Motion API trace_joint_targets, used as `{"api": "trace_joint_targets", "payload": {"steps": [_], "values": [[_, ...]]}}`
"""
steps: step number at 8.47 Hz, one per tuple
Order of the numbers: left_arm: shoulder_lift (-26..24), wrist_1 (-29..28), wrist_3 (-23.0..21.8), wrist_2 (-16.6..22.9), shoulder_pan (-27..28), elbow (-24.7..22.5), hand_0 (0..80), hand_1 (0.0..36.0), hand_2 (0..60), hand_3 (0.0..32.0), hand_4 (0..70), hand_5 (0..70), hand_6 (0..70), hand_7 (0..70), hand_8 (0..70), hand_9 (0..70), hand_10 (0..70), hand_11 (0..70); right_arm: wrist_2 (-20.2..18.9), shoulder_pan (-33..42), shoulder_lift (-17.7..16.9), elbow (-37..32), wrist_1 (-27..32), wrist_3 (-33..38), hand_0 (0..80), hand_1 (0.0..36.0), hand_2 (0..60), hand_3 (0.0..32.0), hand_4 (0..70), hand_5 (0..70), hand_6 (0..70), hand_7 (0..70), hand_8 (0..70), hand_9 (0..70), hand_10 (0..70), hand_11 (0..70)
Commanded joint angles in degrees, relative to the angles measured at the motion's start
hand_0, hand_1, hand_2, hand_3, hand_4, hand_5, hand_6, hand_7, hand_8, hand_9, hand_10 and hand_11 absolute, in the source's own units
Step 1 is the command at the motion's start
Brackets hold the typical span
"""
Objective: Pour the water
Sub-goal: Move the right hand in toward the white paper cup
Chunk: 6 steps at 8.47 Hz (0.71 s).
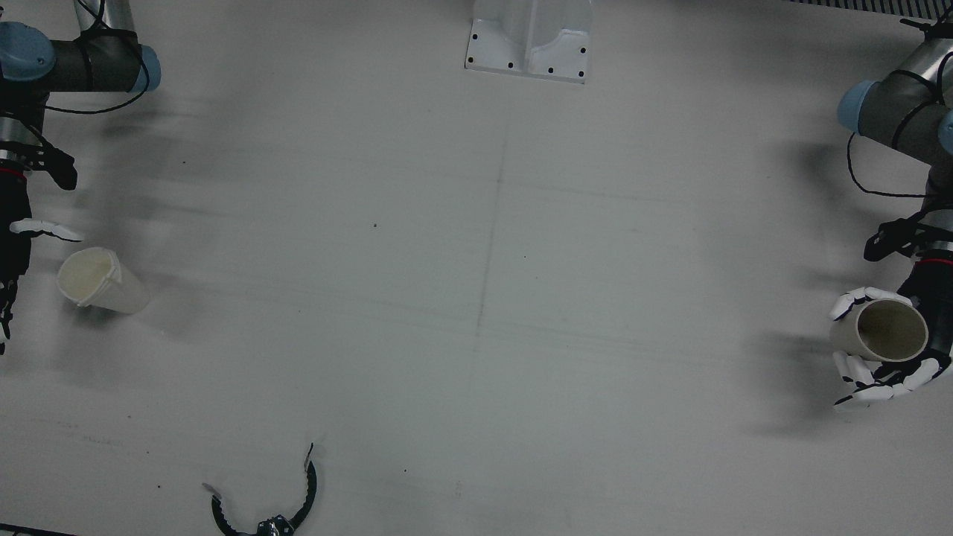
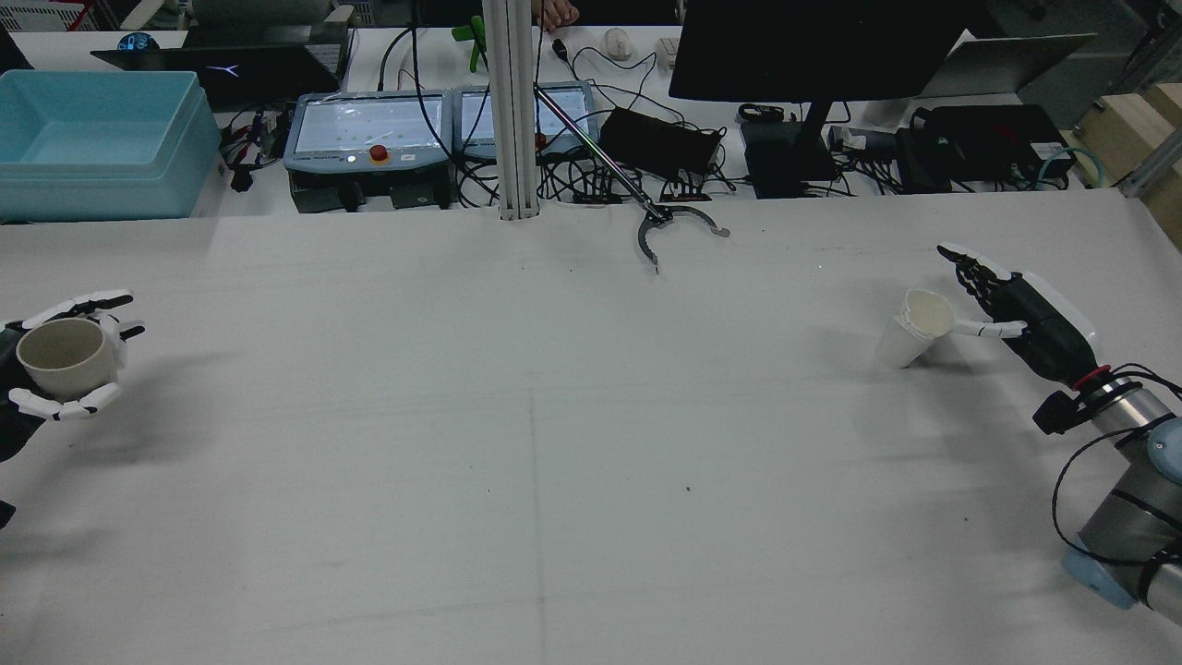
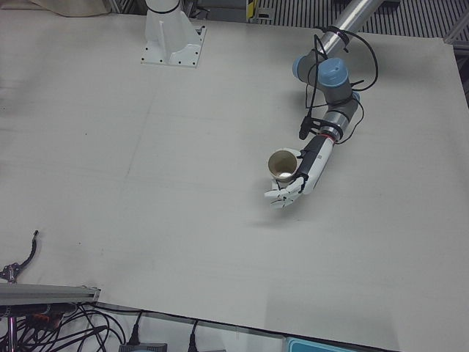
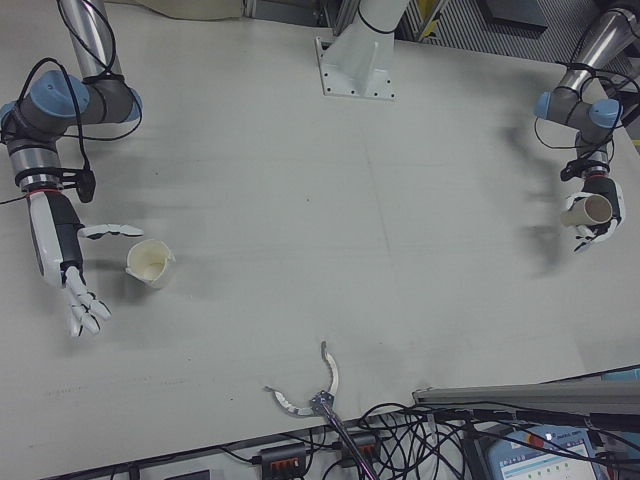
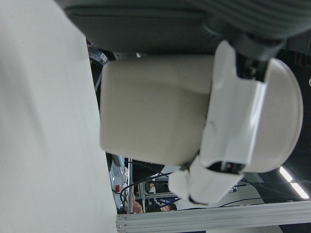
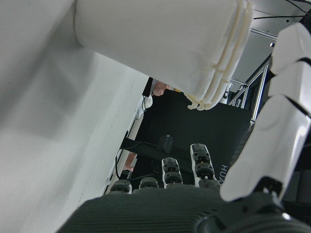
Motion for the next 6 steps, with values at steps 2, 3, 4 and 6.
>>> {"api": "trace_joint_targets", "payload": {"steps": [2, 3, 4, 6], "values": [[0.3, -0.5, 0.0, -0.1, 0.0, 0.3, 80.0, 36.0, 60.0, 0.0, 28.9, 17.7, 44.0, 69.9, 50.1, 69.6, 13.4, 23.2, 0.1, -2.3, 0.5, 0.6, 0.1, 0.4, 45.6, 13.7, 14.4, 3.6, 0.0, 13.5, 3.6, 12.9, 0.0, 1.1, 0.0, 0.0], [0.3, -0.5, 0.0, 0.0, 0.1, 0.3, 80.0, 36.0, 60.0, 0.0, 28.8, 17.9, 44.1, 69.9, 50.2, 69.6, 13.5, 23.2, 0.2, -2.3, 0.5, 0.6, 0.3, 0.7, 45.9, 14.2, 14.3, 3.0, 0.0, 13.1, 3.3, 12.3, 0.0, 1.0, 0.0, 0.0], [0.3, -0.5, 0.0, 0.0, 0.1, 0.3, 80.0, 36.0, 60.0, 0.0, 29.0, 17.9, 44.0, 69.7, 50.1, 69.5, 13.4, 23.1, 0.2, -2.1, 0.4, 0.0, 0.5, 2.3, 45.7, 13.8, 14.2, 2.8, 0.0, 13.4, 3.0, 11.6, 0.0, 0.9, 0.0, 0.0], [0.3, -0.4, 0.0, -0.1, 0.1, 0.4, 80.0, 36.0, 60.0, 0.0, 29.0, 17.9, 44.1, 69.7, 50.1, 69.4, 13.4, 23.2, 3.9, -2.4, 0.5, 0.0, 0.6, 6.7, 45.3, 13.6, 14.8, 2.4, 0.0, 13.7, 3.1, 11.5, 0.0, 0.9, 0.0, 0.0]]}}
